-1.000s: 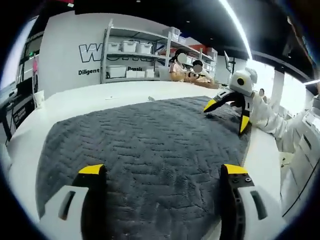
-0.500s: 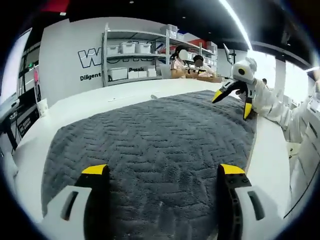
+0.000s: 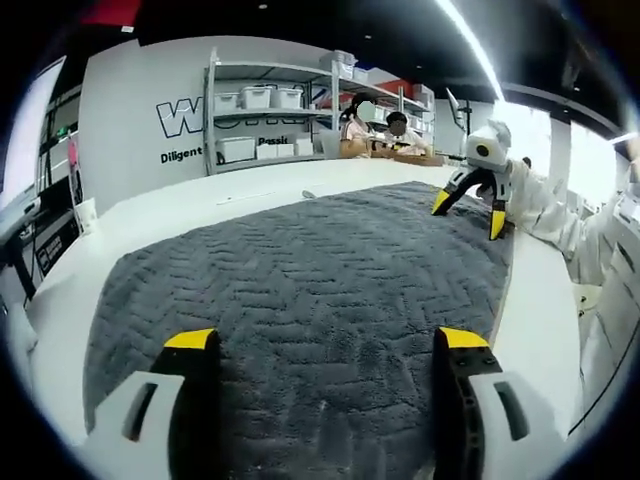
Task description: Open the folded towel by lifting each exposed corner and separating the folded layers until the towel lies flat within the target outline without major curled edges
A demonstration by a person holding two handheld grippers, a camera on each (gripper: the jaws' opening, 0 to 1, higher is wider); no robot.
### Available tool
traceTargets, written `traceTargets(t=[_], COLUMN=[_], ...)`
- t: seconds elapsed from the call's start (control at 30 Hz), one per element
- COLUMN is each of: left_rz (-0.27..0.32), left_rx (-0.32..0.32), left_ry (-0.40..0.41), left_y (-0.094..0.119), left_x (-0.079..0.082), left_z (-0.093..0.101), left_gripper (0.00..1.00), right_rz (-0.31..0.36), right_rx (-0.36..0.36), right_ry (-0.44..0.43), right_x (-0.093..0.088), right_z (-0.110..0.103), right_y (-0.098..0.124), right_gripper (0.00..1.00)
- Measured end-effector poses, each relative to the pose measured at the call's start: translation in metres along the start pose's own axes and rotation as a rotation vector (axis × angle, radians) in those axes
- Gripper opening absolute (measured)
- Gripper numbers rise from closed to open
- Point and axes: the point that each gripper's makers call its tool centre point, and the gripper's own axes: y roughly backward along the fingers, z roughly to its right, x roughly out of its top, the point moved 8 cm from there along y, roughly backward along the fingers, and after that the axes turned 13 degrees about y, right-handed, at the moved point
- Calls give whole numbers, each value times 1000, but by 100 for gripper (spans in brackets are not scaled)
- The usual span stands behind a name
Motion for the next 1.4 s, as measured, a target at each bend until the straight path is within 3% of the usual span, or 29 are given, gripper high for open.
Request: traceTargets(t=[0.27,0.37,0.47,0.73,1.0,1.27,1.4], left_rz=[-25,6,29,2,-84,-96,-99], left_rx=[-12,-39,-91,-255,-252,-260,-244], left_ry=[-1,26,38,-89,-98,-84,-126], left_y=[1,1,-4,-39,-67,-67,-67], left_x=[5,11,20,44,34,28,26], left_z=[1,4,14,53,55,51,48], left_gripper=[86,84,83,87,84,80,74], right_rz=[21,33,35,51,52,43,23], right_rx=[2,-11,-26,-45,-39,-36,-34], right_ry=[55,45,23,-18,-5,3,2], right_x=[6,6,3,-2,-2,-1,-4], right_z=[-2,0,4,9,7,6,6], right_y=[5,8,10,11,12,11,9], right_gripper=[64,64,63,64,66,65,66])
